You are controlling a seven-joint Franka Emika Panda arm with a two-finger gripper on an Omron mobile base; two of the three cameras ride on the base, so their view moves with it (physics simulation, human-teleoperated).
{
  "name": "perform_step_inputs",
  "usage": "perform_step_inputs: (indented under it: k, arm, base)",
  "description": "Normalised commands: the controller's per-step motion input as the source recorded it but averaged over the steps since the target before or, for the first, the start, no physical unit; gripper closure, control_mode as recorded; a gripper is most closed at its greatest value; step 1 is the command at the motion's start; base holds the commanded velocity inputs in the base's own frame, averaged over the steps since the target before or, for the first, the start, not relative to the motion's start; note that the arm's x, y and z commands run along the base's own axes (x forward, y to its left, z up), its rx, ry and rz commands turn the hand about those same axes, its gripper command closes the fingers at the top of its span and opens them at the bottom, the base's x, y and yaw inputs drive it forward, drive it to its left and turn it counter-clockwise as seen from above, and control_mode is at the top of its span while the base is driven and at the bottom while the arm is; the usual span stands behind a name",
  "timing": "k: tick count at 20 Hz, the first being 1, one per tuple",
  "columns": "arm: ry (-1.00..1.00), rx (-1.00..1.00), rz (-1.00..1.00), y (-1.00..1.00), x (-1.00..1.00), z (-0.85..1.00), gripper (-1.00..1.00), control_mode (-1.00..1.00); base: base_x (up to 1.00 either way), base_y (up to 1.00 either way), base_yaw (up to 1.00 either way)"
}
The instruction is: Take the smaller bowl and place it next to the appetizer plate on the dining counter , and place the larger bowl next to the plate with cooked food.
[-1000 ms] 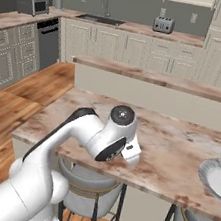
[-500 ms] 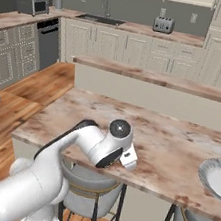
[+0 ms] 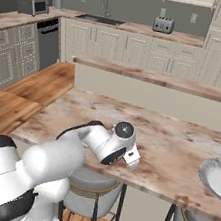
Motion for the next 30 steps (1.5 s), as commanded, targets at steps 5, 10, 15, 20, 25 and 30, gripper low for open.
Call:
perform_step_inputs:
  k: [5,10,15,20,25,30]
  arm:
    - [0.02,0.02,0.04,-0.34,0.55,-0.25,1.00,-1.00]
    - [0.00,0.01,0.05,-0.20,0.51,-0.31,1.00,-1.00]
    - [0.00,0.00,0.05,-0.15,0.46,-0.42,1.00,-1.00]
    - [0.00,0.00,0.06,-0.01,0.19,-0.50,1.00,-1.00]
    - [0.00,0.00,0.06,0.00,0.00,-0.16,-1.00,-1.00]
    - [-0.01,0.00,0.05,-0.02,-0.25,0.66,-1.00,-1.00]
  base:
    - [0.00,0.00,0.00]
    - [0.00,0.00,0.00]
    - [0.00,0.00,0.00]
    - [0.00,0.00,0.00]
    - [0.00,0.00,0.00]
    - [0.00,0.00,0.00]
